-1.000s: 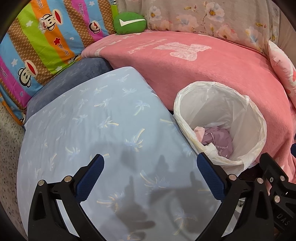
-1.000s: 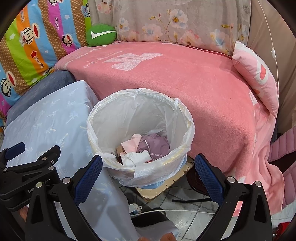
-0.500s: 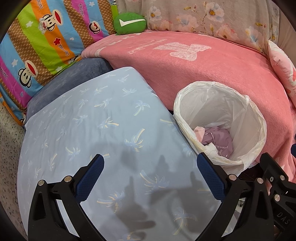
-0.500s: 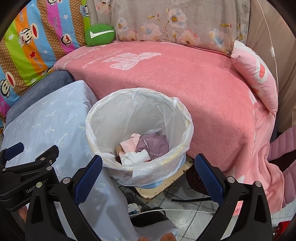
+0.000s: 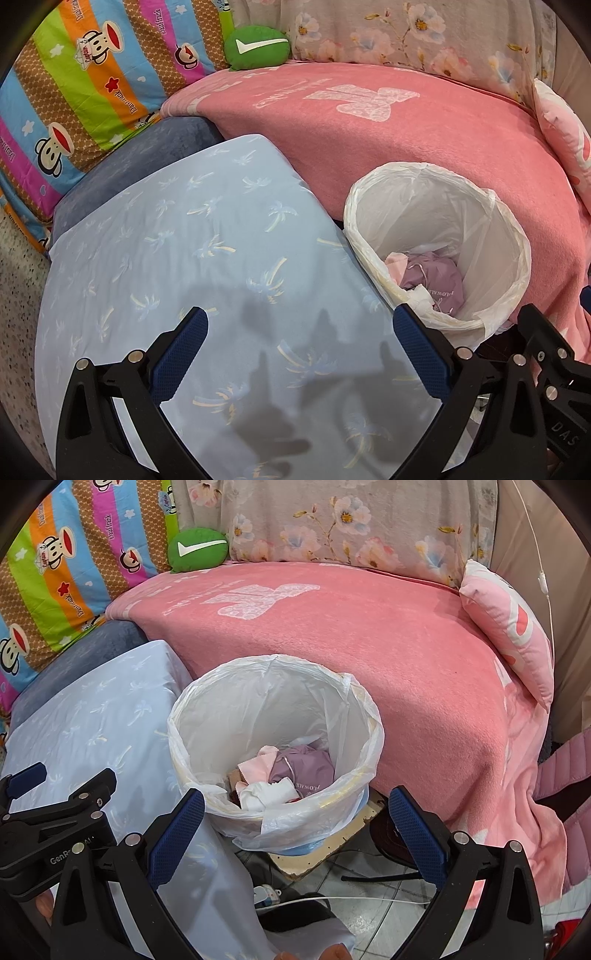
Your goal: Collect trash
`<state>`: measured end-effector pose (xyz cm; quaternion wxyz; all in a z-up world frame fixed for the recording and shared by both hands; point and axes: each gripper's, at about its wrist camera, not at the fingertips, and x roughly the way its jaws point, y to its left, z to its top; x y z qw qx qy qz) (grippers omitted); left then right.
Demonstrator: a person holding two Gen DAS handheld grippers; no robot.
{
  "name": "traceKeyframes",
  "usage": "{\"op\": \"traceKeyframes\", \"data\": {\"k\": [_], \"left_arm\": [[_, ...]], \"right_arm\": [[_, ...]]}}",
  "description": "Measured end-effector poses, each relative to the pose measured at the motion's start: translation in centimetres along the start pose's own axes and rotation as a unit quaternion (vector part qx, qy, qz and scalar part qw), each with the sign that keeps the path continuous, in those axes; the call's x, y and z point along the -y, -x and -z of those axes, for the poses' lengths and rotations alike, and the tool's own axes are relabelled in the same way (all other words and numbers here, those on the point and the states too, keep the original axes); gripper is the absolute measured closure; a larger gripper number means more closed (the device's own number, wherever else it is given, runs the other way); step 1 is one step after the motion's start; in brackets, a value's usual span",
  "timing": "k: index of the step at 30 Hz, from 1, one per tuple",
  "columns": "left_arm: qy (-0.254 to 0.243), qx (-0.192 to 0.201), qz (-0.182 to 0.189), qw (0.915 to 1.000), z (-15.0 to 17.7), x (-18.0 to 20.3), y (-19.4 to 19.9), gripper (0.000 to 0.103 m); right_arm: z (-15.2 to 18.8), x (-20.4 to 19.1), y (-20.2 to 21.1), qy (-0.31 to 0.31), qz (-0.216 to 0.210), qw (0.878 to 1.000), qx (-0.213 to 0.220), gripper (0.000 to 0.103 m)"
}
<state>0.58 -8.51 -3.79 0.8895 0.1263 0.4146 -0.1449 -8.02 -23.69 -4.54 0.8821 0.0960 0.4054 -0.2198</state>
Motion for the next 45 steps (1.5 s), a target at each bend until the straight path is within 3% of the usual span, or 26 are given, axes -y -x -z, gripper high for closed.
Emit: {"op": "traceKeyframes", "data": {"k": [45], "left_arm": [[-0.008, -0.007, 0.008, 0.9999, -0.06, 0.46, 0.01, 0.007]], "right_arm": [[-0.02, 0.11, -0.12, -0.001, 0.000, 1.000, -0.002, 0.006]]}}
